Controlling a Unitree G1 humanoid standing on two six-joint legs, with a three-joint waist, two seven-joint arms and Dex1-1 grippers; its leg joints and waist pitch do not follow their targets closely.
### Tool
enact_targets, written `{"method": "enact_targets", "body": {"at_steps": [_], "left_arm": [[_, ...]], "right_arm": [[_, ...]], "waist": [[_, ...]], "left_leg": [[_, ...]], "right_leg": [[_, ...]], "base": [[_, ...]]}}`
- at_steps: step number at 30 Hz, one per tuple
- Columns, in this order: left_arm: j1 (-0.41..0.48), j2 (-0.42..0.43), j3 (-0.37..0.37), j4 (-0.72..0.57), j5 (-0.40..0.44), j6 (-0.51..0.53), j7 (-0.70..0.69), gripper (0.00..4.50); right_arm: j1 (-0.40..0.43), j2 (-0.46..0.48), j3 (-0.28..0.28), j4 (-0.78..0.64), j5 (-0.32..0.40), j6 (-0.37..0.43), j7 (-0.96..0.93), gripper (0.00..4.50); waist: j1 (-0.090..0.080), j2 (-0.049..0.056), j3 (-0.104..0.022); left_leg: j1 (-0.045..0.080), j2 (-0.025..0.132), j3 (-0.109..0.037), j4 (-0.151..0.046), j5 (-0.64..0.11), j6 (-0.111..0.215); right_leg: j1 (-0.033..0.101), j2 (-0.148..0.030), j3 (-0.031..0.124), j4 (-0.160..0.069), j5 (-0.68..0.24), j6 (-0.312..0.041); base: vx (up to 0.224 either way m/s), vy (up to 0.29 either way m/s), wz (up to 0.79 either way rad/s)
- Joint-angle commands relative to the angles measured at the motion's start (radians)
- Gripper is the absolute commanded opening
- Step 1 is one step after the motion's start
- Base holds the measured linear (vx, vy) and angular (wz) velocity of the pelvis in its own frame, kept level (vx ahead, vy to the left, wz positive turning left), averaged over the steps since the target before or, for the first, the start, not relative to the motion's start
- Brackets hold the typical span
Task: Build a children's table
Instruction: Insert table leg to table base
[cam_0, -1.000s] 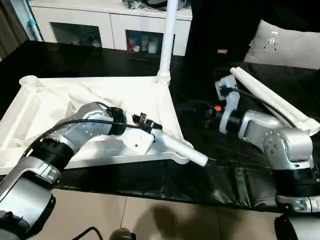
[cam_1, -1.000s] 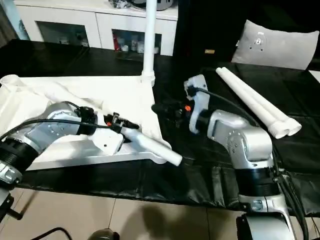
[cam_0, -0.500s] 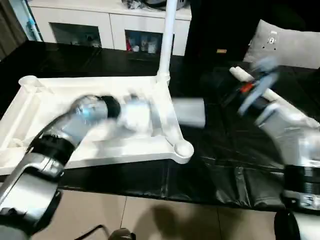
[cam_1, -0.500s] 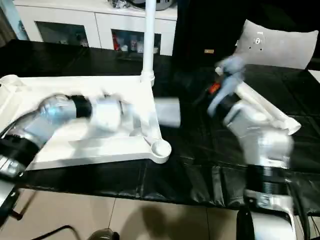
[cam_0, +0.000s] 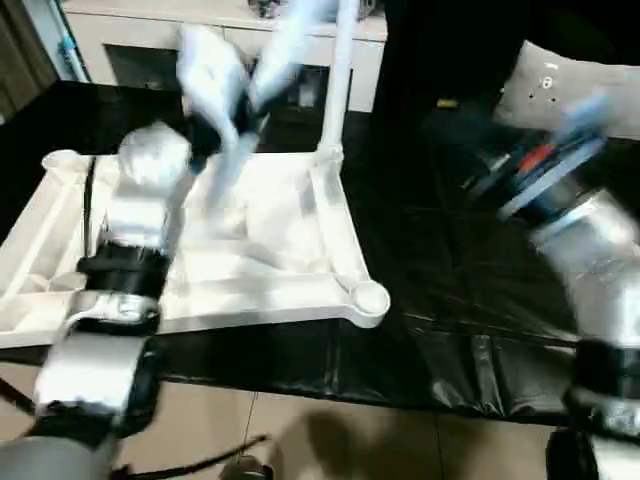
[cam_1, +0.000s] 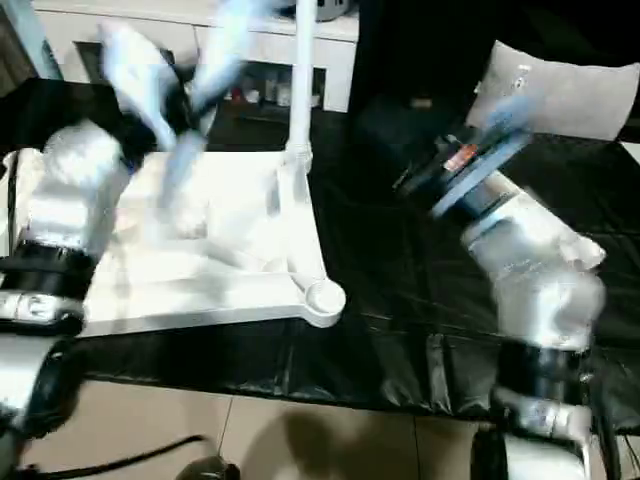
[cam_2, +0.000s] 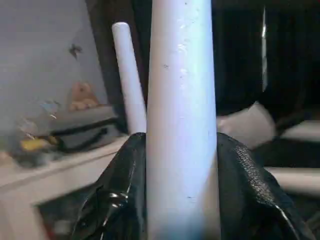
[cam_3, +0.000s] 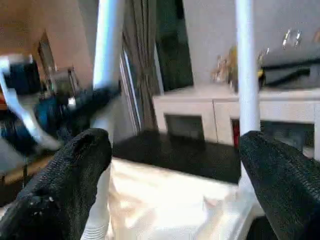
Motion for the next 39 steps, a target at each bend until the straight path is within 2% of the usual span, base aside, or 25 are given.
{"method": "enact_targets", "body": {"at_steps": [1, 3, 5, 6, 8, 9, 15, 19, 25, 26, 30, 32, 36, 39], "left_arm": [[-0.002, -0.022, 0.028, -0.064, -0.085, 0.087, -0.004, 1.61], [0.002, -0.057, 0.067, -0.140, -0.194, 0.187, 0.014, 1.61], [0.003, -0.068, 0.080, -0.166, -0.230, 0.219, 0.021, 1.61], [0.002, -0.087, 0.107, -0.205, -0.288, 0.279, 0.049, 1.61], [-0.005, -0.119, 0.153, -0.252, -0.381, 0.365, 0.104, 1.61], [-0.009, -0.127, 0.164, -0.261, -0.404, 0.384, 0.119, 1.61], [-0.038, -0.180, 0.263, -0.275, -0.561, 0.503, 0.246, 1.61], [-0.029, -0.195, 0.276, -0.307, -0.601, 0.557, 0.282, 1.61], [-0.010, -0.223, 0.265, -0.357, -0.659, 0.641, 0.320, 1.61], [-0.002, -0.228, 0.241, -0.375, -0.684, 0.677, 0.288, 1.61], [0.001, -0.225, 0.215, -0.396, -0.709, 0.708, 0.228, 1.61], [-0.006, -0.220, 0.196, -0.408, -0.739, 0.745, 0.170, 1.61], [-0.010, -0.224, 0.178, -0.433, -0.775, 0.784, 0.120, 1.61], [-0.022, -0.239, 0.186, -0.451, -0.838, 0.820, 0.101, 1.61]], "right_arm": [[0.007, -0.020, 0.033, 0.007, -0.028, 0.008, 0.003, 4.50], [0.014, -0.028, 0.075, 0.027, -0.045, 0.027, 0.011, 4.50], [0.016, -0.028, 0.085, 0.032, -0.048, 0.033, 0.015, 4.50], [0.016, -0.031, 0.093, 0.037, -0.050, 0.036, 0.020, 4.50], [0.011, -0.036, 0.100, 0.047, -0.044, 0.050, 0.030, 4.50], [0.010, -0.037, 0.102, 0.049, -0.042, 0.054, 0.033, 4.50], [0.001, -0.056, 0.124, 0.052, -0.005, 0.115, 0.076, 4.50], [0.005, -0.067, 0.136, 0.041, 0.015, 0.150, 0.100, 4.50], [0.012, -0.074, 0.144, 0.013, 0.058, 0.211, 0.148, 4.50], [0.015, -0.078, 0.147, 0.006, 0.093, 0.231, 0.179, 4.50], [0.018, -0.077, 0.141, 0.013, 0.127, 0.238, 0.214, 4.50], [0.039, -0.091, 0.155, 0.010, 0.164, 0.233, 0.326, 4.50], [0.059, -0.109, 0.186, -0.002, 0.183, 0.246, 0.415, 4.50], [0.057, -0.119, 0.206, 0.000, 0.194, 0.259, 0.465, 4.50]], "waist": [[0.001, -0.007, -0.073], [0.001, -0.008, -0.075], [0.000, -0.007, -0.074], [0.000, -0.014, -0.076], [-0.001, -0.020, -0.074], [0.000, -0.019, -0.074], [0.002, -0.024, -0.069], [0.001, -0.027, -0.069], [0.004, -0.030, -0.069], [0.005, -0.029, -0.069], [0.007, -0.029, -0.069], [0.009, -0.029, -0.069], [0.012, -0.030, -0.068], [0.016, -0.029, -0.068]], "left_leg": [[0.021, 0.040, -0.011, -0.063, -0.143, -0.006], [0.020, 0.042, -0.011, -0.060, -0.121, -0.012], [0.020, 0.041, -0.011, -0.060, -0.121, -0.009], [0.019, 0.042, -0.011, -0.059, -0.105, -0.006], [0.016, 0.039, -0.010, -0.057, -0.085, 0.008], [0.016, 0.038, -0.009, -0.055, -0.084, 0.011], [0.017, 0.038, -0.010, -0.057, -0.098, 0.013], [0.016, 0.038, -0.010, -0.057, -0.088, 0.007], [0.015, 0.037, -0.010, -0.055, -0.070, 0.012], [0.016, 0.037, -0.010, -0.056, -0.072, 0.009], [0.016, 0.037, -0.009, -0.055, -0.081, 0.007], [0.015, 0.037, -0.009, -0.056, -0.091, 0.003], [0.015, 0.039, -0.010, -0.055, -0.084, 0.008], [0.015, 0.039, -0.011, -0.055, -0.089, 0.004]], "right_leg": [[0.048, -0.079, 0.047, -0.076, -0.055, -0.212], [0.049, -0.080, 0.046, -0.068, -0.031, -0.225], [0.048, -0.078, 0.046, -0.070, -0.022, -0.224], [0.051, -0.077, 0.045, -0.063, 0.008, -0.229], [0.051, -0.074, 0.045, -0.065, 0.038, -0.236], [0.052, -0.076, 0.045, -0.064, 0.036, -0.242], [0.052, -0.073, 0.046, -0.077, -0.035, -0.205], [0.053, -0.071, 0.047, -0.076, -0.027, -0.189], [0.055, -0.070, 0.047, -0.074, 0.001, -0.191], [0.055, -0.071, 0.047, -0.075, -0.007, -0.185], [0.053, -0.071, 0.047, -0.078, -0.038, -0.180], [0.055, -0.071, 0.047, -0.079, -0.044, -0.176], [0.055, -0.071, 0.046, -0.078, -0.027, -0.179], [0.054, -0.072, 0.046, -0.078, -0.039, -0.192]], "base": [[0.000, 0.000, 0.00], [0.000, 0.000, 0.00], [0.000, 0.000, 0.00], [0.000, 0.000, 0.00], [0.000, 0.000, 0.00], [0.000, 0.000, 0.00], [0.000, 0.000, 0.00], [0.000, 0.000, 0.00], [0.000, 0.000, 0.00], [0.000, 0.000, 0.00], [0.000, 0.000, 0.00], [0.000, 0.000, 0.00], [0.000, 0.000, 0.00], [0.000, 0.000, 0.00]]}}
